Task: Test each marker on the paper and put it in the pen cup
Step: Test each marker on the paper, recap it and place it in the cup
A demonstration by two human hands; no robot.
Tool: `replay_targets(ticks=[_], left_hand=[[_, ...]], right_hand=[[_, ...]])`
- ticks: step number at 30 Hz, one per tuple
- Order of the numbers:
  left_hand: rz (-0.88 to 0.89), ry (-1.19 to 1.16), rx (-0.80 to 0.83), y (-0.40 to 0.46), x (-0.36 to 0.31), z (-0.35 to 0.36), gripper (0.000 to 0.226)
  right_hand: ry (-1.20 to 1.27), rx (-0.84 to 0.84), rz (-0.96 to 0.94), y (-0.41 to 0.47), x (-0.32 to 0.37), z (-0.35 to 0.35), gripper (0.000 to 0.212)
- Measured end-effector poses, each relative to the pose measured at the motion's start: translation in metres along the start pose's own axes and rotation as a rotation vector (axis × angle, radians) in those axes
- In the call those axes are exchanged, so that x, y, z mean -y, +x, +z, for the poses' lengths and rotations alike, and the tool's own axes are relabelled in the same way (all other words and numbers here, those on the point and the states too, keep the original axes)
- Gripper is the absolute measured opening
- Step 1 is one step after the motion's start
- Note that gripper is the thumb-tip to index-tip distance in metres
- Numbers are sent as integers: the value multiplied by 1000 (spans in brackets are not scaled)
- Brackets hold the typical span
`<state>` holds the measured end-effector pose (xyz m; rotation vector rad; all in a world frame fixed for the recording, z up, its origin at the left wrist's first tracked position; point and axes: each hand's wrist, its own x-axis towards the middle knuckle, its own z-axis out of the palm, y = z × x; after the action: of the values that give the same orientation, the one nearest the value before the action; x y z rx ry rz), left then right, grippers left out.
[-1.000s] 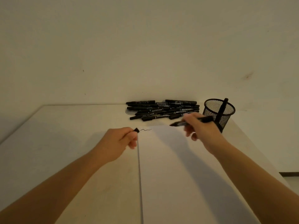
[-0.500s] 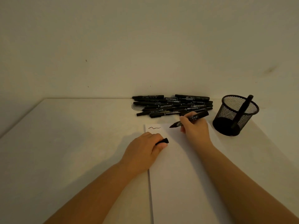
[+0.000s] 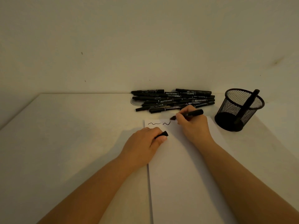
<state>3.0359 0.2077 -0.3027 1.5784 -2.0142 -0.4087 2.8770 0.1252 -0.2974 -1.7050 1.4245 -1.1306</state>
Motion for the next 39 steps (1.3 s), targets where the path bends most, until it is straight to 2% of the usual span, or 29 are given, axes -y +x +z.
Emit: replay_targets(ticks=[4, 9, 16, 24, 27, 31, 35, 39], left_hand=[[-80, -133, -41, -1, 4, 1, 22], [-157, -218, -65, -1, 6, 0, 16], [-150, -228, -52, -1, 4, -1, 18], [-111, -192, -68, -2, -1, -2, 13], [-46, -152, -119, -4, -2, -3, 20], [25, -88, -173, -5, -6, -1, 11], [45, -101, -218, -5, -13, -2, 16], [64, -151, -193, -8, -18, -5, 21]], right_hand=[[270, 27, -13, -4, 4, -4, 12], [703, 180, 216, -11, 5, -11, 23], [629, 229, 216, -16, 12, -10, 25], [483, 327, 89, -23, 21, -8, 19], [512, 331, 74, -26, 23, -8, 27], [598, 261, 124, -30, 26, -1, 40], [711, 194, 149, -34, 29, 6, 48], [835, 143, 180, -38, 29, 13, 46]])
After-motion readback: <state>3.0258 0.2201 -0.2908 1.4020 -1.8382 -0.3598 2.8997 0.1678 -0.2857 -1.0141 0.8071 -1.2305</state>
